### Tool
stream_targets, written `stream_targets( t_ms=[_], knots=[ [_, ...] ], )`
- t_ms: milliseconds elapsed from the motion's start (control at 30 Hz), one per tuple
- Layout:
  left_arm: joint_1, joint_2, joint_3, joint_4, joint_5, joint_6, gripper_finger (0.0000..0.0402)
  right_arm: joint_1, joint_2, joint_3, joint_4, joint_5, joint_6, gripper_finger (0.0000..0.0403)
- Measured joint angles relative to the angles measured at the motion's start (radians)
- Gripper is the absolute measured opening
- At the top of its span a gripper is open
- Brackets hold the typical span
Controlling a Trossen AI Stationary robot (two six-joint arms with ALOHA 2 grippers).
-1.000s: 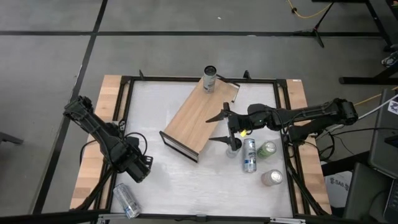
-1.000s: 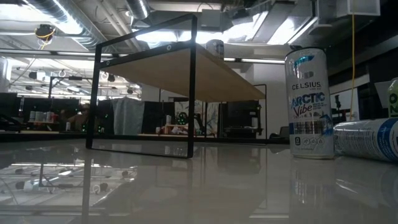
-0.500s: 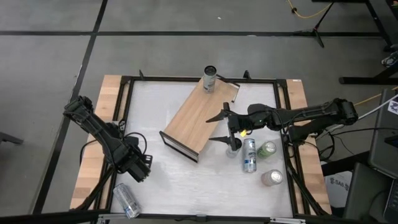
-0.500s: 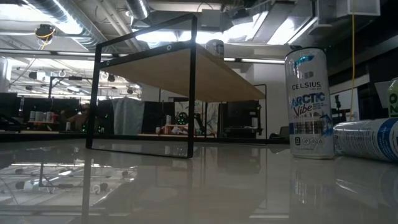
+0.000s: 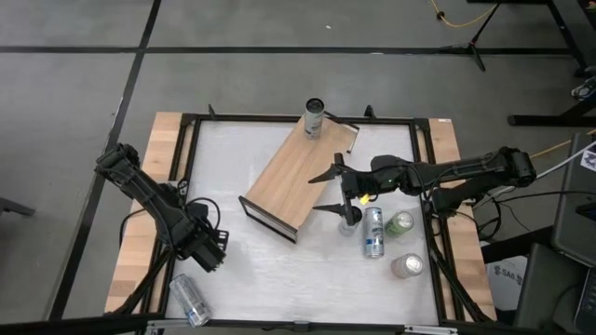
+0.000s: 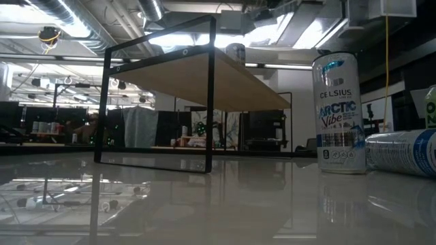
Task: Place canned beverage on shelf
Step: Put the white soda can on the shelf
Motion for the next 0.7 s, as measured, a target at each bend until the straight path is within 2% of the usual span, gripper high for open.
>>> stream_targets(
  t_ms=[467, 700],
  knots=[
    [0.000, -0.001, -0.104, 0.095, 0.005, 0.003, 0.0295, 0.000, 0.000, 0.000, 0.000, 0.000, 0.000, 0.0315],
    [0.000, -0.002, -0.103, 0.106, 0.003, 0.047, 0.0257, 0.000, 0.000, 0.000, 0.000, 0.000, 0.000, 0.0315]
  ],
)
